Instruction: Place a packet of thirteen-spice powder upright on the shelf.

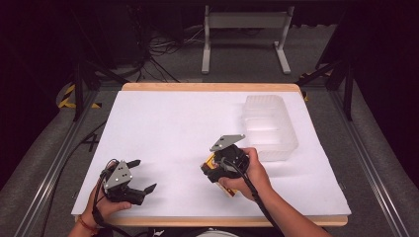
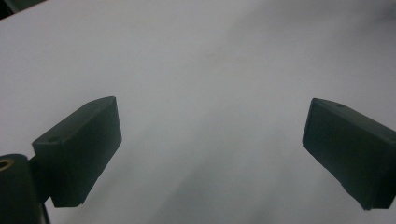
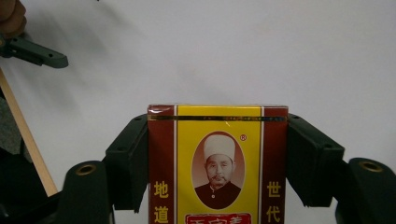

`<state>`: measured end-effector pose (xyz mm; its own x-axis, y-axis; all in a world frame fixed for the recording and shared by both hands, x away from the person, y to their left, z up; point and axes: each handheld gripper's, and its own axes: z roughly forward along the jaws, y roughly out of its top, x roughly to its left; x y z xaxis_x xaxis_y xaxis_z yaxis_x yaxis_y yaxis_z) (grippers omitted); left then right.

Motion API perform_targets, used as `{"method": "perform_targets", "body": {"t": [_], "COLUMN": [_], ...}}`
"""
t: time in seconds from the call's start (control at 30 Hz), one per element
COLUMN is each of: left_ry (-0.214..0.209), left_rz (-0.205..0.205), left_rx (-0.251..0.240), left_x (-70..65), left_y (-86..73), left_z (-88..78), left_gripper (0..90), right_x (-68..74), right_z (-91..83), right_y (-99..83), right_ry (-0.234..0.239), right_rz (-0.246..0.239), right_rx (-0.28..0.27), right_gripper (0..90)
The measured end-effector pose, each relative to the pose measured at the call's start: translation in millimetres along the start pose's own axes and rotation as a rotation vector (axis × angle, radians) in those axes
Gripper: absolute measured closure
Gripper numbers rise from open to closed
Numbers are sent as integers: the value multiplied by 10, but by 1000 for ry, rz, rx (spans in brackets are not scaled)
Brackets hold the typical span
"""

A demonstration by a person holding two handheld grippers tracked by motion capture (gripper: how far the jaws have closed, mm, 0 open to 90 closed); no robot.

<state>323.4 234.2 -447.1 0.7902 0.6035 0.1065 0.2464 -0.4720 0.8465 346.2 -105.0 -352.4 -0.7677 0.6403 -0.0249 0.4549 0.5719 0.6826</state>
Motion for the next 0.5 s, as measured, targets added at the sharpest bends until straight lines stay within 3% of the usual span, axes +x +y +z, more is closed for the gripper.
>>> {"method": "perform_targets", "body": {"t": [0.33,0.5], "left_ry": [-2,-2], "left_rz": [0,0], "left_rx": [0,1], "left_x": [2,1], "left_y": [1,-1], "left_z": [5,4], "left_gripper": [52,53], "right_x": [-69,-145], "right_z": [-98,-148], "right_y": [65,96], "right_ry": [-43,-86], "right_rz": [-26,-26], "right_rx": [-76,-127], "right_gripper": [324,324]}}
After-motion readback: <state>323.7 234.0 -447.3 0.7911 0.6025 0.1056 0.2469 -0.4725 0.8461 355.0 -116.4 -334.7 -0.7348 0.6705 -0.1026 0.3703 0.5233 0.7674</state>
